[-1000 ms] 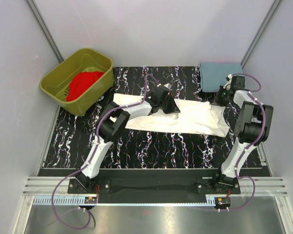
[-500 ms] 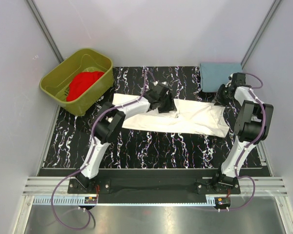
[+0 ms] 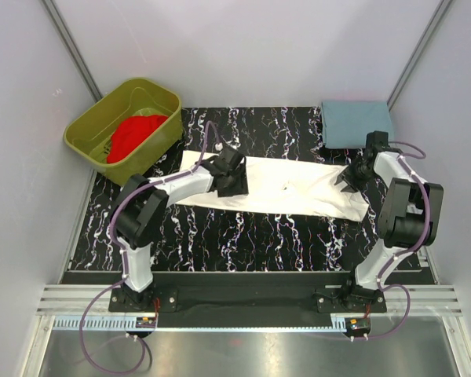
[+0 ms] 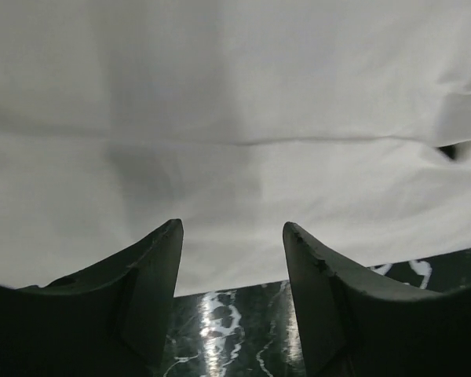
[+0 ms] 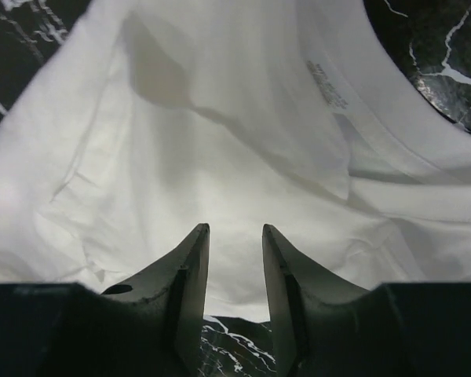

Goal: Fold and stack the t-shirts
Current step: Fold the tshirt

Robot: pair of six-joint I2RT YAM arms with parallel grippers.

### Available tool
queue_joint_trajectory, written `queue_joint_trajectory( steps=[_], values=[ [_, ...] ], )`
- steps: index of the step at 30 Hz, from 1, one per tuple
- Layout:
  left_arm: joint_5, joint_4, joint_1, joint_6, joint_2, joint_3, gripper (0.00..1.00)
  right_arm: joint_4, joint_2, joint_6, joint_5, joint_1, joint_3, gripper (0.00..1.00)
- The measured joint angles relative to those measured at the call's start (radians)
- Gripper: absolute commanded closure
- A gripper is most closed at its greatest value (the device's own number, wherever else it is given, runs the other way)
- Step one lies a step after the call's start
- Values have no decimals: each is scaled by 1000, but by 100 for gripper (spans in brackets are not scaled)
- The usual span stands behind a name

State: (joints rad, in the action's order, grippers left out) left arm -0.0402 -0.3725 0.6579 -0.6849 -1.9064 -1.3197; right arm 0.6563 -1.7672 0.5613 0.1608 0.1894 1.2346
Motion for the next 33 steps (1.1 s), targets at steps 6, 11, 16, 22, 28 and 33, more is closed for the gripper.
queue_joint_trajectory(
  steps=[6,11,16,22,28,33],
  values=[
    [-18,-38,-28,-19,5,80,41,-9,-64,34,-52,17,-45,60],
    [-47,-13,-30,-55,34,127,41,-16,-80,41,-74,62,-54,60],
    [-55,7,-30,-116,95,209,41,-16,-80,16,-95,73,-51,59],
    [-39,39,2,-215,262,399,40,-16,-82,-26,-142,73,-39,57],
    [-11,-39,68,-250,369,433,37,-12,-114,-79,-169,77,11,55],
    [66,-106,64,-140,319,258,35,11,-116,-102,-222,76,56,54]
  ],
)
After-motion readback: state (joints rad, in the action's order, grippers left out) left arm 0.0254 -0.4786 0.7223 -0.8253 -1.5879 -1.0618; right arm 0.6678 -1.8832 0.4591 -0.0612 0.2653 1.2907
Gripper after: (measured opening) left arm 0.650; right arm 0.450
